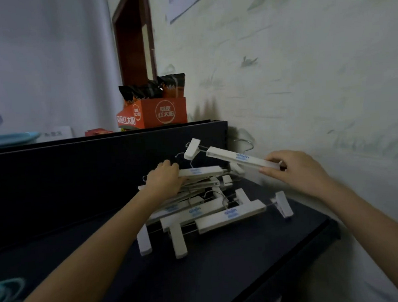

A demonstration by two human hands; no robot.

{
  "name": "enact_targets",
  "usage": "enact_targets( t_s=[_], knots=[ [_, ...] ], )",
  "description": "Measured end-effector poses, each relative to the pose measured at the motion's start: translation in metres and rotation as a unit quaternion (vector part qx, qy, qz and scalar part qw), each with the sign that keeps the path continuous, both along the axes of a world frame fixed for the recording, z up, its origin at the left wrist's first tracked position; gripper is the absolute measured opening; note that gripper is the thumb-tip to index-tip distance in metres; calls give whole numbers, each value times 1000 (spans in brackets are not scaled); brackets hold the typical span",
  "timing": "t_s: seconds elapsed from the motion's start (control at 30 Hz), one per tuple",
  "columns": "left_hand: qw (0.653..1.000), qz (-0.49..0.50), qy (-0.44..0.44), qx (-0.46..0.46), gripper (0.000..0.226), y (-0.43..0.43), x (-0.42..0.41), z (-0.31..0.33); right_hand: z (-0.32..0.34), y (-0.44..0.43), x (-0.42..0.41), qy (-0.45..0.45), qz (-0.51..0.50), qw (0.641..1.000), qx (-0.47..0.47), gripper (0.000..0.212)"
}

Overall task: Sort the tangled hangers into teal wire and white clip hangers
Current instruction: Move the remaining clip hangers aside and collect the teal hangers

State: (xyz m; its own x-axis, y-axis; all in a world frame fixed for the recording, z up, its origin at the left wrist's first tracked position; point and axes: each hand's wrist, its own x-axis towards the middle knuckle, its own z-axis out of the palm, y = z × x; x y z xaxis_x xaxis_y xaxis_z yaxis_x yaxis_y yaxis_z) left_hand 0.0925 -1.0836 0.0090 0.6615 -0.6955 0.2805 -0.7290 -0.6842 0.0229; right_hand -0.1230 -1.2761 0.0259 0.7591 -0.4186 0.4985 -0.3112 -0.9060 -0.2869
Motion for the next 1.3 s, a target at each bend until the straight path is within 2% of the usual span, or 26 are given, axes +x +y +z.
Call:
enact_targets(
  t_s=[0.17, 0.3, 0.5, 0.7, 0.8, 0.9, 0.97, 1.1, 1.2, 1.3],
  knots=[
    [998, 26, 31, 54, 44, -5, 10, -4, -5, -21, 53, 42, 58, 997, 2, 19],
    [994, 44, 84, 63, 47, 6, 12, 1, -7, -23, 89, 58, 117, 991, -15, 25],
    [983, 88, 145, 64, 58, 41, 7, 13, -16, -20, 127, 70, 207, 976, 14, 29],
    [971, 149, 170, 78, 82, 80, 1, 27, -14, -11, 142, 136, 247, 959, -22, 33],
    [971, 175, 154, 42, 81, 94, -2, 31, -10, -8, 141, 179, 252, 949, -67, 31],
    [973, 199, 116, 28, 63, 106, -8, 34, -7, 0, 140, 199, 242, 941, -127, 32],
    [973, 212, 88, 17, 55, 115, -14, 34, -4, 8, 140, 196, 235, 941, -145, 41],
    [974, 225, 27, -17, 46, 135, -29, 28, 3, 29, 136, 159, 229, 947, -161, 55],
    [975, 220, -17, -34, 40, 153, -46, 23, 7, 59, 130, 116, 266, 944, -154, 51],
    [971, 222, -76, -47, 36, 184, -68, 13, 9, 104, 126, 94, 336, 927, -137, 45]
  ],
)
